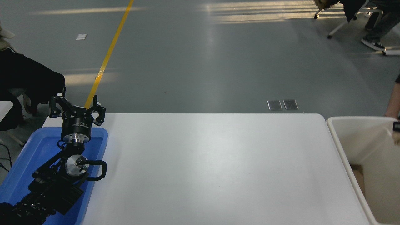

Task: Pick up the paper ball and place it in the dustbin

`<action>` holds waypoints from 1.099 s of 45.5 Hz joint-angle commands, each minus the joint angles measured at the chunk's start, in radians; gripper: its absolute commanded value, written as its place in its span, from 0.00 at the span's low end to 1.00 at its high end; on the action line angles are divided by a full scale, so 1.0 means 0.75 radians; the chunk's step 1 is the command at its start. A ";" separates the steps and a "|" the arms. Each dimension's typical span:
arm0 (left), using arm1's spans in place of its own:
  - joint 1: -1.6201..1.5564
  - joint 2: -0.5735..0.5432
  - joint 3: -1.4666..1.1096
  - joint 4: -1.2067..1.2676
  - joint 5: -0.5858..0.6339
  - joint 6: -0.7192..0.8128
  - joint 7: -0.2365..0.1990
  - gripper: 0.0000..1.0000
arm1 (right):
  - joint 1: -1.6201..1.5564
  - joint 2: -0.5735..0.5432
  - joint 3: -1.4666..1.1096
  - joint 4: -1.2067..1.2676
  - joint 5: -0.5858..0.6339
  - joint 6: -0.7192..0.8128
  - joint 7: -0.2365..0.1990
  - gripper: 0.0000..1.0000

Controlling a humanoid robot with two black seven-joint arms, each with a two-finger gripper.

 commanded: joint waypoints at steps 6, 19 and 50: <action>0.000 0.000 -0.001 0.000 -0.001 0.000 -0.001 0.99 | -0.358 0.247 0.073 -0.197 0.225 -0.174 -0.059 0.00; -0.002 0.000 -0.001 0.000 -0.001 0.000 -0.001 0.99 | -0.356 0.264 0.073 -0.193 0.225 -0.199 -0.075 1.00; -0.004 -0.002 0.001 0.000 0.003 -0.002 0.001 0.99 | 0.410 -0.037 -0.295 0.463 -0.145 -0.162 -0.073 1.00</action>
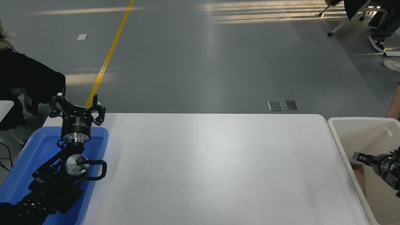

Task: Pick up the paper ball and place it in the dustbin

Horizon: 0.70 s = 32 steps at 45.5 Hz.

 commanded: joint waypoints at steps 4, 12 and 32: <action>0.001 -0.002 0.000 0.000 0.002 -0.004 0.002 0.99 | 0.726 -0.154 -0.362 0.627 -0.193 0.054 -0.001 1.00; 0.001 -0.002 0.000 0.000 0.002 -0.004 0.002 0.99 | 1.213 -0.048 -0.420 1.057 -0.177 0.397 -0.003 1.00; 0.003 -0.002 -0.002 0.000 -0.002 -0.001 0.000 0.99 | 1.743 0.517 -0.414 1.480 0.437 0.843 0.003 1.00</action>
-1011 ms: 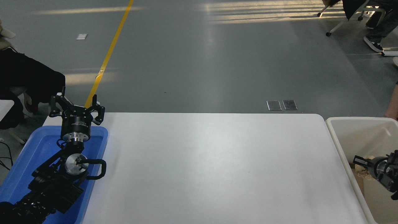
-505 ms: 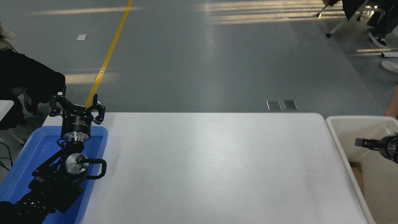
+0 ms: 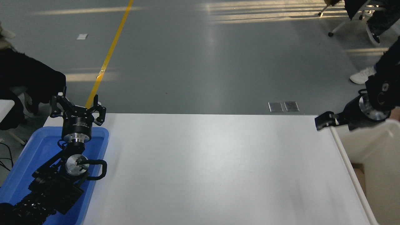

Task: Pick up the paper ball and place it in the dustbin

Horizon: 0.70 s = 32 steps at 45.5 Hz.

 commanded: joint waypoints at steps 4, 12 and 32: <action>0.001 -0.002 -0.002 0.000 -0.002 0.001 -0.002 0.99 | 0.292 0.345 -0.015 0.196 0.315 0.153 0.003 1.00; 0.001 -0.002 -0.002 0.000 -0.002 0.003 -0.002 0.99 | 0.345 0.343 -0.043 0.212 0.317 0.180 0.003 1.00; 0.003 -0.002 -0.002 0.000 -0.002 0.001 -0.002 0.99 | 0.425 0.296 -0.094 0.282 0.317 0.202 0.003 1.00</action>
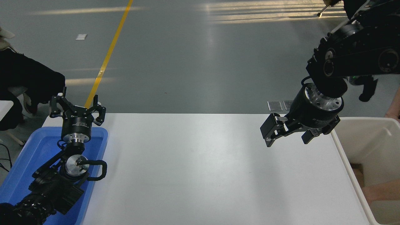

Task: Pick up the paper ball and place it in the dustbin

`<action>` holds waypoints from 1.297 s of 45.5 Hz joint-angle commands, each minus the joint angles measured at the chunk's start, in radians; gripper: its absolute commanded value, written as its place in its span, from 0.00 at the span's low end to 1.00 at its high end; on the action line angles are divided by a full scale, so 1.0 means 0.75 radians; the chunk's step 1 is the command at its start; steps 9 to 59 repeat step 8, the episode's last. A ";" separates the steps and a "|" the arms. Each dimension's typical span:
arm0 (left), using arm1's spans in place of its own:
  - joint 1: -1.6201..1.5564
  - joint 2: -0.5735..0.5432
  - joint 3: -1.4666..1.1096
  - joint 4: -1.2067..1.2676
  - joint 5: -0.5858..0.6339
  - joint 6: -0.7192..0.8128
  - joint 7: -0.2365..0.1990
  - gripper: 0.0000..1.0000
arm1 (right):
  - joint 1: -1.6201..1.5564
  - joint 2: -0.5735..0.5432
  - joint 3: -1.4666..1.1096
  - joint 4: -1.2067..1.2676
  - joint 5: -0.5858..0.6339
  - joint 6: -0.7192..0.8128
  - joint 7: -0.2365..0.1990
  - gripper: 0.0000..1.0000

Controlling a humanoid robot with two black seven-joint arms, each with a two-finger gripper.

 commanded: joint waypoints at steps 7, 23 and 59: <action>0.002 0.000 0.000 0.000 0.000 0.002 0.000 0.99 | 0.067 -0.028 -0.037 0.040 0.012 0.013 0.000 1.00; 0.002 0.000 0.000 0.000 0.000 0.002 0.000 0.99 | 0.069 -0.034 -0.039 0.040 0.012 0.013 0.000 1.00; 0.002 0.000 0.000 0.000 0.000 0.002 0.000 0.99 | 0.069 -0.034 -0.039 0.040 0.012 0.013 0.000 1.00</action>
